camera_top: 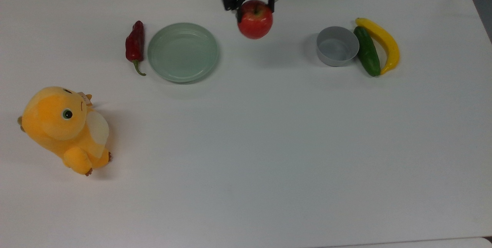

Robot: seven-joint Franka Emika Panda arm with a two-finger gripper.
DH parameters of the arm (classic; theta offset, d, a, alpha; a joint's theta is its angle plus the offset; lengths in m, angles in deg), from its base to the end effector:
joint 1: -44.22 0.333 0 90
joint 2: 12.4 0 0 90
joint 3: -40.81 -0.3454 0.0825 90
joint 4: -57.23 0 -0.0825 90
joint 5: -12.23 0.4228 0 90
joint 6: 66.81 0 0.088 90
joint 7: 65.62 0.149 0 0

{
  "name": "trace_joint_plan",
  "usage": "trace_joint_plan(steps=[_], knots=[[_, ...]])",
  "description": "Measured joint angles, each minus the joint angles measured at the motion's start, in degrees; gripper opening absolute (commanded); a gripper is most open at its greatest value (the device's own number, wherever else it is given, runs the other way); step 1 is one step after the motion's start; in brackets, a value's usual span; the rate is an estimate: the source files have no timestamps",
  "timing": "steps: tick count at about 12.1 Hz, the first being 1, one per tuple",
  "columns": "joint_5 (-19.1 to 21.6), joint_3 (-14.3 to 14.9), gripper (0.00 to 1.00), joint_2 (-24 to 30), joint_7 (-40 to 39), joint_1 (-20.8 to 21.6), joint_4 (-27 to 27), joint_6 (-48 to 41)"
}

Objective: Red apple placed in the center of the desktop
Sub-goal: 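Carry the red apple toward the open table beside the green plate, then lower the red apple onto the table surface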

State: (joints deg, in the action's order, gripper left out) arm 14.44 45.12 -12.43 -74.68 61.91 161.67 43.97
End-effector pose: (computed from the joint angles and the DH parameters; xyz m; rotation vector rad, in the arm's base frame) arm 0.5988 0.1467 0.5142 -3.0405 -0.5847 -0.1684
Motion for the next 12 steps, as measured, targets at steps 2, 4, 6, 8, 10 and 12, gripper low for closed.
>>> trace_joint_plan(steps=[2,4,6,8,10,12], knots=[[0.0,1.6,0.0,-2.8,-1.1,-0.2,0.0,1.6],[0.0,1.8,0.0,-6.6,-1.1,-0.2,0.0,5.5],[0.0,1.8,0.0,-9.5,-1.1,-0.2,0.3,9.3],[0.0,1.8,0.0,-11.5,-1.1,-0.2,0.9,12.7],[0.0,1.8,0.0,-13.4,-1.1,-0.2,1.6,15.4],[0.0,1.8,0.0,-15.1,-1.1,-0.2,2.6,18.5]])
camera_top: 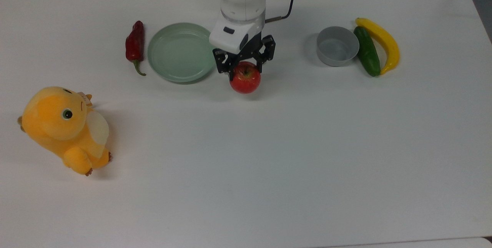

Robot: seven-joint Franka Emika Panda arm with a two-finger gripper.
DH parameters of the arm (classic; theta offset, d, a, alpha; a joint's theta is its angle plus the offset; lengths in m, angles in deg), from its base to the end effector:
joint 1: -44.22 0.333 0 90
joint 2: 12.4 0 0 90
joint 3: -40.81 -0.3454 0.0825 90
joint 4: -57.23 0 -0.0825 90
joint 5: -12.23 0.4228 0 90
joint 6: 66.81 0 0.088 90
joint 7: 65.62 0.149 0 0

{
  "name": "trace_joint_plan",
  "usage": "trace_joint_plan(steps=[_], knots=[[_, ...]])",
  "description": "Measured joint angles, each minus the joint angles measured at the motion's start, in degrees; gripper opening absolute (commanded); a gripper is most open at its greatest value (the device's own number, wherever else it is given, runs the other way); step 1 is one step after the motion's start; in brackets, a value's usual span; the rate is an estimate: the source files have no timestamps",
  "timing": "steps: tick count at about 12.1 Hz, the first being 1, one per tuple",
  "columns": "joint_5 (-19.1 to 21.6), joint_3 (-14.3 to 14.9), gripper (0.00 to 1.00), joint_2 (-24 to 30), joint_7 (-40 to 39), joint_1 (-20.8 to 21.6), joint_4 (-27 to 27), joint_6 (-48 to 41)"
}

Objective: Red apple placed in the center of the desktop
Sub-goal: 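Lower the red apple onto the table surface, then open the gripper to release the red apple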

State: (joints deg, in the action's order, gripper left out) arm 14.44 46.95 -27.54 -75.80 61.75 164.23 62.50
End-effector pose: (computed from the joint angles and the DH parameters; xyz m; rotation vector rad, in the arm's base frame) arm 0.6632 0.1391 0.3539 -3.0799 -0.5595 -0.1987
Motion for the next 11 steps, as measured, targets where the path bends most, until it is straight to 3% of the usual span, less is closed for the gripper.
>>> trace_joint_plan(steps=[3,4,6,8,11], knots=[[0.0,0.0,0.03,-1.7,0.0,0.0,2.0,4.5],[0.0,0.0,0.14,-2.2,0.0,0.0,2.6,5.4],[0.0,0.0,0.65,-2.4,0.0,0.0,2.8,5.6],[0.1,0.0,1.0,-2.4,0.1,0.0,2.8,5.6],[0.2,0.1,1.0,-2.3,0.5,0.0,2.8,5.5]])
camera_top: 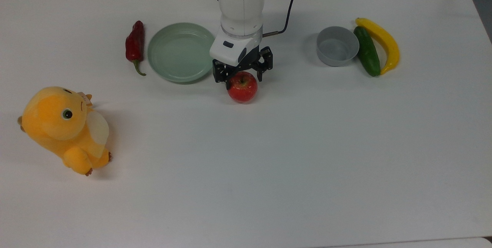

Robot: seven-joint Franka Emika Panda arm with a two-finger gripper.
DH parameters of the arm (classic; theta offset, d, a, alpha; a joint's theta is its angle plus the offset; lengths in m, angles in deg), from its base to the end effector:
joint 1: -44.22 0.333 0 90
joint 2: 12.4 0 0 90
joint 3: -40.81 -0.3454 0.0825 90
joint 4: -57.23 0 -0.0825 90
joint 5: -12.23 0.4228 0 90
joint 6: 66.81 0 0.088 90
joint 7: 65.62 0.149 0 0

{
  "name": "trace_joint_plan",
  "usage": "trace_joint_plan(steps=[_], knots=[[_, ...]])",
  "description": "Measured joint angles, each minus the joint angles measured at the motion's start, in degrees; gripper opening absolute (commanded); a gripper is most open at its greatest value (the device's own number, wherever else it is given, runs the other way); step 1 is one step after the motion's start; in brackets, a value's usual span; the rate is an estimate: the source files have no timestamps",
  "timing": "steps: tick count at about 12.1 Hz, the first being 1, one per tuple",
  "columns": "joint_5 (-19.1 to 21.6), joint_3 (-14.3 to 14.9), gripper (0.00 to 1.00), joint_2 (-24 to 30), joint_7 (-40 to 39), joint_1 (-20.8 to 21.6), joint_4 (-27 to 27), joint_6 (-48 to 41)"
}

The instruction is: Red apple placed in the center of the desktop

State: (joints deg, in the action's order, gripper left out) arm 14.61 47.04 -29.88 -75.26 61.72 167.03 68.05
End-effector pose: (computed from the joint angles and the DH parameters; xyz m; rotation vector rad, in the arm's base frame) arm 0.6618 0.1365 0.3123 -3.0870 -0.5375 -0.2109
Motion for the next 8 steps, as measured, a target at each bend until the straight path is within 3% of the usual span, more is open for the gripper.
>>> trace_joint_plan(steps=[4,8], knots=[[0.0,0.1,1.0,3.1,4.5,-0.1,-0.9,-4.3],[0.0,0.3,1.0,10.4,5.8,-0.8,-3.3,-15.1]])
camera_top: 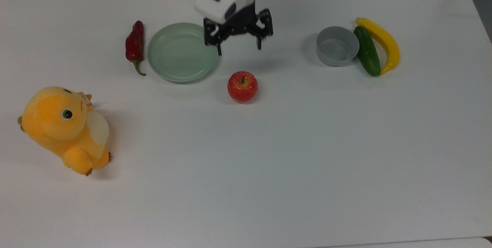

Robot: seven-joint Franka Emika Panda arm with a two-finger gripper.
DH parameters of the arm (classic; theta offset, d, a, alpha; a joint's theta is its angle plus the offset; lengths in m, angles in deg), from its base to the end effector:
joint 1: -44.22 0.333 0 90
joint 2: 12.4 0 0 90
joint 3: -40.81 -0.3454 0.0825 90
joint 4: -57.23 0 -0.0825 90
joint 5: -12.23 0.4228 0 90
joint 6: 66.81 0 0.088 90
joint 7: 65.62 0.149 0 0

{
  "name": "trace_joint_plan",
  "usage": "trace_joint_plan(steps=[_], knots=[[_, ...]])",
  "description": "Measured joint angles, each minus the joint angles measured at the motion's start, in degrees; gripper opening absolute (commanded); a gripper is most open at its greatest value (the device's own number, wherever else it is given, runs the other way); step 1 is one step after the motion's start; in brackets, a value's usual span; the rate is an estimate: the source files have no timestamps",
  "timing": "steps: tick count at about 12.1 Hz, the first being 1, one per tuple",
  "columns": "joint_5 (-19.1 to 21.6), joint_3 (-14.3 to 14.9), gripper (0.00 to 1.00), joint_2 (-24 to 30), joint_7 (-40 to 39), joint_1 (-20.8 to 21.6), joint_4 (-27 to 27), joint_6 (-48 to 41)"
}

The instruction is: Red apple placed in the center of the desktop

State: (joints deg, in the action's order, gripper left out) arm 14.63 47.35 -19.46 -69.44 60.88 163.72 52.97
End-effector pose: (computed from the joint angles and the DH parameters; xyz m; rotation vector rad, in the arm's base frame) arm 0.6374 0.1194 0.4343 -3.0877 -0.3506 -0.1682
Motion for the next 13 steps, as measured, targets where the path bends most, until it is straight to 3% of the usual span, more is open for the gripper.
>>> trace_joint_plan(steps=[6,10,13], knots=[[0.0,0.1,1.0,6.8,4.5,-3.0,-11.8,-23.8],[0.0,-0.7,1.0,8.5,11.9,-5.9,-15.4,-31.1],[0.0,-2.4,1.0,9.4,14.0,-8.8,-15.6,-31.9]])
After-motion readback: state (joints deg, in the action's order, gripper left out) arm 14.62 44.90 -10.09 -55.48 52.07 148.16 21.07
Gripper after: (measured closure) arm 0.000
